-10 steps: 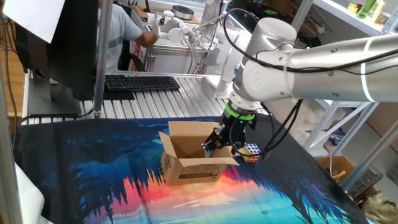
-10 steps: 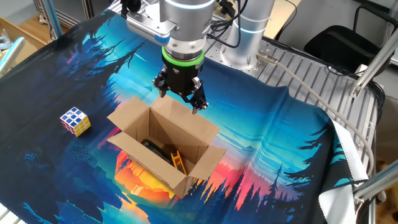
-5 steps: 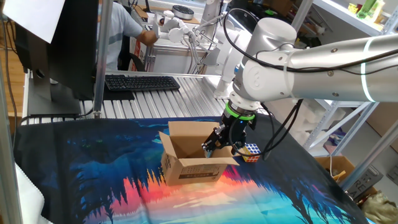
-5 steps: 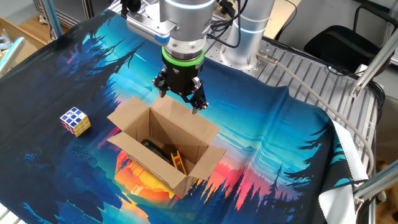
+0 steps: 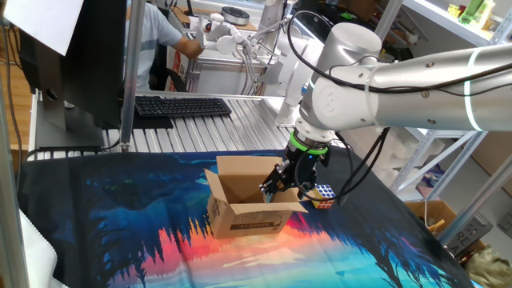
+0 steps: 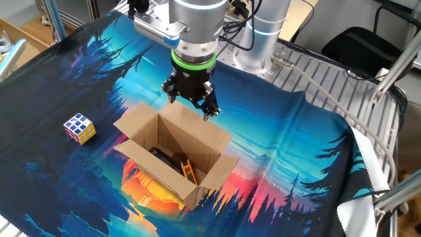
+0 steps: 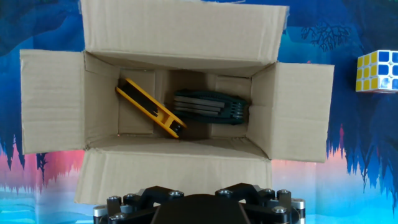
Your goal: Cover the box
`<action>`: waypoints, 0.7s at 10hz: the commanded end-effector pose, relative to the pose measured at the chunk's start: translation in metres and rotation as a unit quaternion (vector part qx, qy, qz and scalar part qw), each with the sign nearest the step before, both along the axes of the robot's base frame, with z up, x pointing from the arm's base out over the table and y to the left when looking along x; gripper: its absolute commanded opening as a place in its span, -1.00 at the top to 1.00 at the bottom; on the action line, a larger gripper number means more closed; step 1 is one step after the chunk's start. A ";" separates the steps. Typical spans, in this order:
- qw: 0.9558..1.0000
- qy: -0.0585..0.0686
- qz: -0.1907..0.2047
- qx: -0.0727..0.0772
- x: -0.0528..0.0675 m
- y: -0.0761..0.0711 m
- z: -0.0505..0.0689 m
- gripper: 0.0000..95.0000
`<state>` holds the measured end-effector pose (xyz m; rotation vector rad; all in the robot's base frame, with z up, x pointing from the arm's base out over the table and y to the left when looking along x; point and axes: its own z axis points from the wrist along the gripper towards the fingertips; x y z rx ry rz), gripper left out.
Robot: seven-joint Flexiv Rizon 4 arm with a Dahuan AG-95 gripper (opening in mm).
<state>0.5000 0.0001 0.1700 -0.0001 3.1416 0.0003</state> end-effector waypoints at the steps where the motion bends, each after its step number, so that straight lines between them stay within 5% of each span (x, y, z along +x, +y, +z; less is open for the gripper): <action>1: 0.982 0.050 -0.184 0.010 0.000 0.000 0.000 1.00; 5: 0.980 0.055 -0.193 0.010 0.006 -0.001 0.003 1.00; 7: 0.982 0.049 -0.182 -0.004 0.007 -0.002 0.004 1.00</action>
